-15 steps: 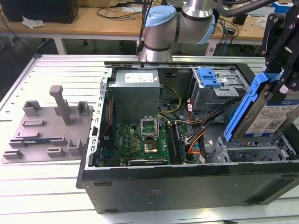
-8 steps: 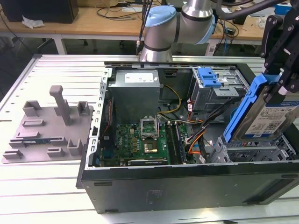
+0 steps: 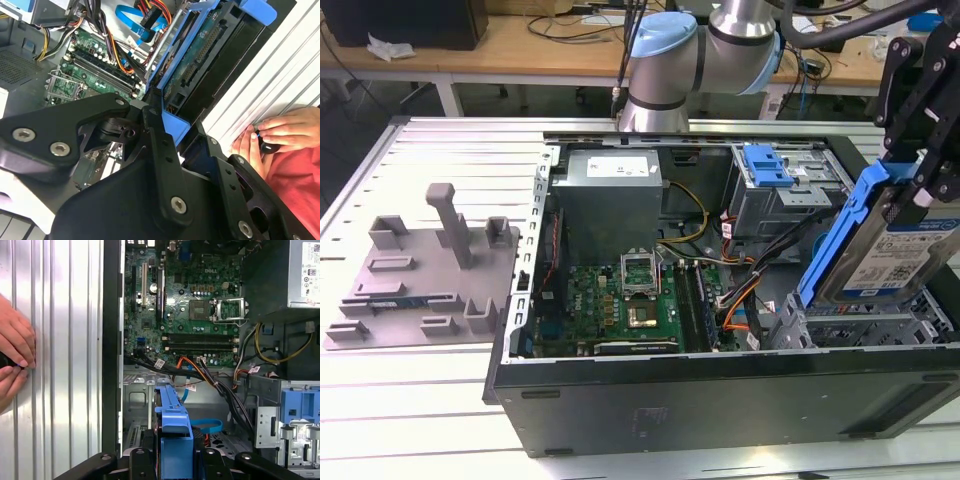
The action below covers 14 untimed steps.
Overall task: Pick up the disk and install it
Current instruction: 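Insert the disk into the insertion slot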
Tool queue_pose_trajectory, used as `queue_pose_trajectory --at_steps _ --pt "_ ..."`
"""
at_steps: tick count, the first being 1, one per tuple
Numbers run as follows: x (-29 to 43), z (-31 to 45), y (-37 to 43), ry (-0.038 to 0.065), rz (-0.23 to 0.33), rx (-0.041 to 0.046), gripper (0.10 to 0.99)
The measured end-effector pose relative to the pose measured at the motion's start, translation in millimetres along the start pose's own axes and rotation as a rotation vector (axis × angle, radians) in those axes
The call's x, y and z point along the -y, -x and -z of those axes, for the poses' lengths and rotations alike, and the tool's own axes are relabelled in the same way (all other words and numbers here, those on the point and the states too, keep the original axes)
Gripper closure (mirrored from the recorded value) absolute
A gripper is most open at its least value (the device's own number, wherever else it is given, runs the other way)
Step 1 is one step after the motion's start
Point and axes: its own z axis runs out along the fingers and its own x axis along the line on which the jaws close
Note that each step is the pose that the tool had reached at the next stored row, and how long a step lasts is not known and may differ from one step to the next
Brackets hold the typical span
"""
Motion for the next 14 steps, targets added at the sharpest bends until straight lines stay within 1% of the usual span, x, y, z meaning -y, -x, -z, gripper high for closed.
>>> queue_pose_trajectory --at_steps 14 --pt "0.5 -6.2 -1.0 0.000 0.000 0.0001 0.718"
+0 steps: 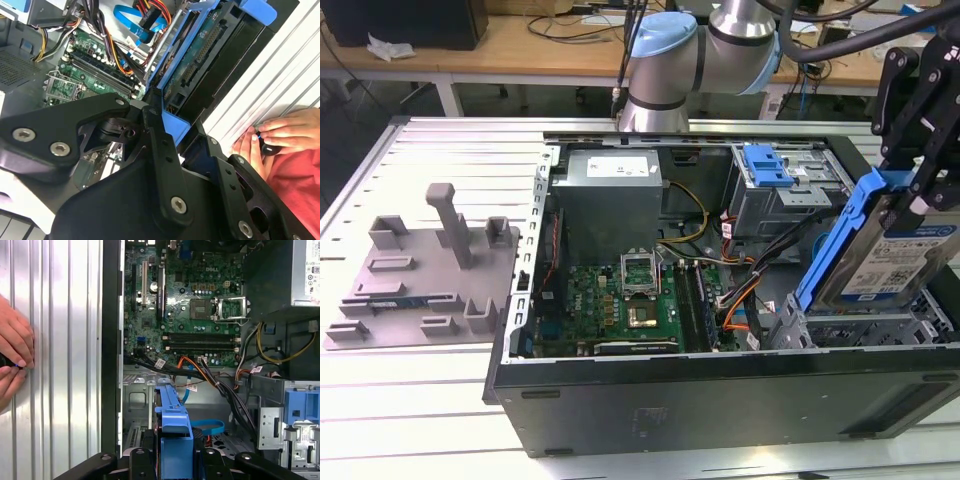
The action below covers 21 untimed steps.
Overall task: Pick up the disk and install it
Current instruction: 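Insert the disk into the insertion slot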
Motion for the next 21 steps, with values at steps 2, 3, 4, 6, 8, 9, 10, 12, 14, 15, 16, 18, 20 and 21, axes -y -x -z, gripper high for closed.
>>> queue_pose_trajectory --at_steps 2,3,4,6,8,9,10,12,14,15,16,18,20,21 --pt "0.0 -1.0 -0.2 0.000 0.000 -0.0001 0.718" --pt "0.0 -1.3 -0.3 0.000 0.000 -0.0002 0.718" --pt "0.0 -1.9 -0.4 0.000 0.000 -0.0001 0.718" --pt "-0.1 -3.0 -0.7 0.000 0.000 0.0000 0.718" --pt "-0.1 -4.5 -0.9 0.000 0.000 -0.0001 0.718" --pt "-0.1 -5.0 -1.0 0.000 0.000 -0.0001 0.718" --pt "-0.1 -7.3 -1.3 0.000 0.000 -0.0001 0.718" --pt "-0.2 -11.4 -2.0 0.000 0.000 -0.0001 0.718" --pt "-0.2 -12.7 -2.2 0.000 0.000 -0.0001 0.718" --pt "-0.2 -14.0 -2.4 0.000 0.000 0.0000 0.718" --pt "-0.2 -14.9 -2.5 0.000 0.000 0.0000 0.718" --pt "-0.3 -16.8 -3.1 0.000 0.000 -0.0001 0.718" --pt "-0.3 -18.6 -4.0 0.000 0.000 -0.0002 0.718" --pt "-0.3 -19.2 -4.5 0.000 0.000 -0.0002 0.718"
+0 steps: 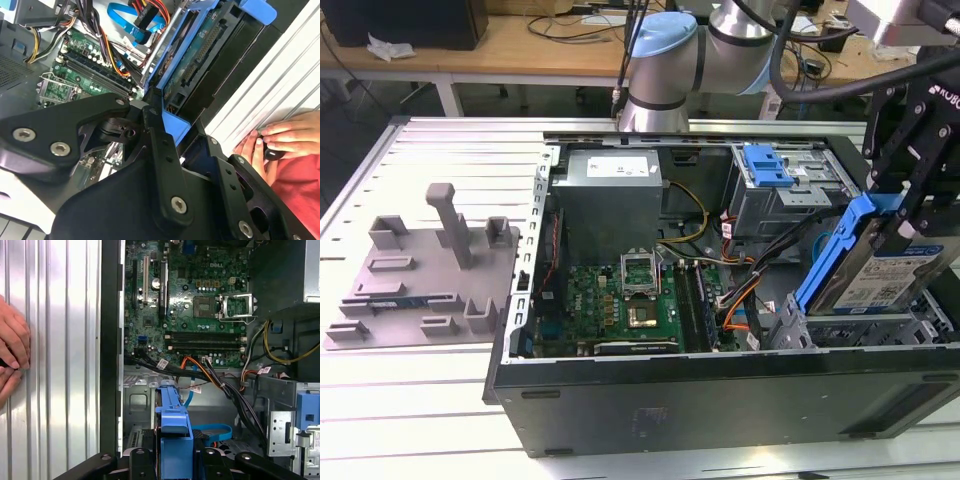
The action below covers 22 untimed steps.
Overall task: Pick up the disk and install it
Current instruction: 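Insert the disk into the insertion slot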
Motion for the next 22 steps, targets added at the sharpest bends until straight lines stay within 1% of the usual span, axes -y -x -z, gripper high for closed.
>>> queue_pose_trajectory --at_steps 5,8,11,14,19,22 --pt "-0.1 -3.2 -2.2 0.000 0.000 0.0005 0.718" --pt "-0.2 -5.4 -4.9 0.000 0.000 0.0024 0.718" --pt "-0.2 -6.9 -7.7 0.000 0.000 0.0076 0.718" --pt "-0.3 -7.5 -8.7 0.000 0.000 0.0124 0.718" --pt "-0.3 -8.6 -10.5 -0.002 0.000 0.0253 0.718" --pt "-0.2 -8.8 -10.8 -0.003 0.000 0.0310 0.718"
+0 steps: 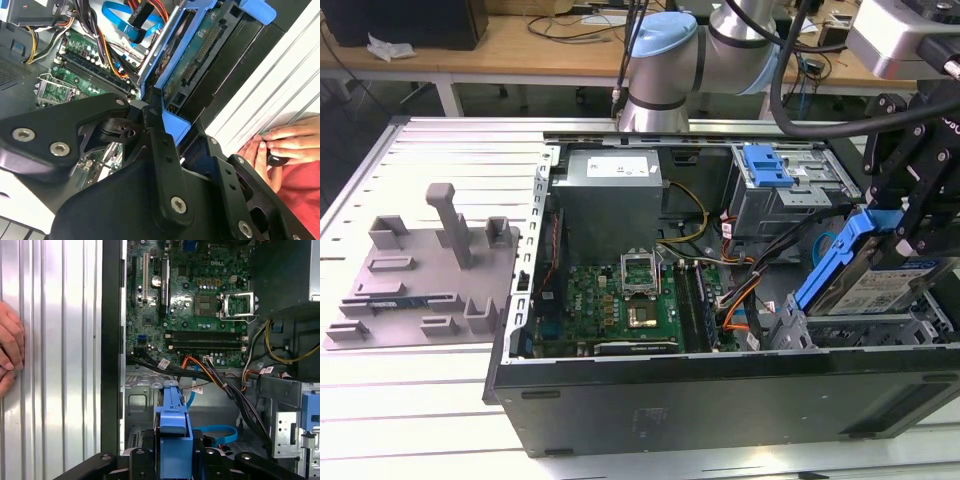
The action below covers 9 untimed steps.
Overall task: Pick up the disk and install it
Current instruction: 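Insert the disk into the insertion slot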
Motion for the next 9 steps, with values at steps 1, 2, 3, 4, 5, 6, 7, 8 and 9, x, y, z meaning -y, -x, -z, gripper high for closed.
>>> queue_pose_trajectory --at_steps 1,2,3,4,5,6,7,8,9 --pt "0.0 -0.1 -0.1 0.000 0.000 0.0016 0.718" --pt "0.0 -0.2 -0.1 -0.001 0.000 0.0032 0.718" --pt "-0.1 -0.1 -0.2 -0.001 0.000 0.0044 0.706" --pt "-0.1 -0.1 -0.4 -0.002 0.000 0.0068 0.706" --pt "-0.1 -0.1 -0.5 -0.002 0.000 0.0087 0.639" --pt "-0.1 -0.2 -0.7 -0.002 0.000 0.0110 0.639" --pt "-0.1 -0.1 -0.9 -0.002 0.000 0.0128 0.639" --pt "-0.1 -0.1 -1.2 -0.002 0.000 0.0152 0.639" --pt "-0.1 -0.1 -1.4 -0.003 0.000 0.0174 0.639"
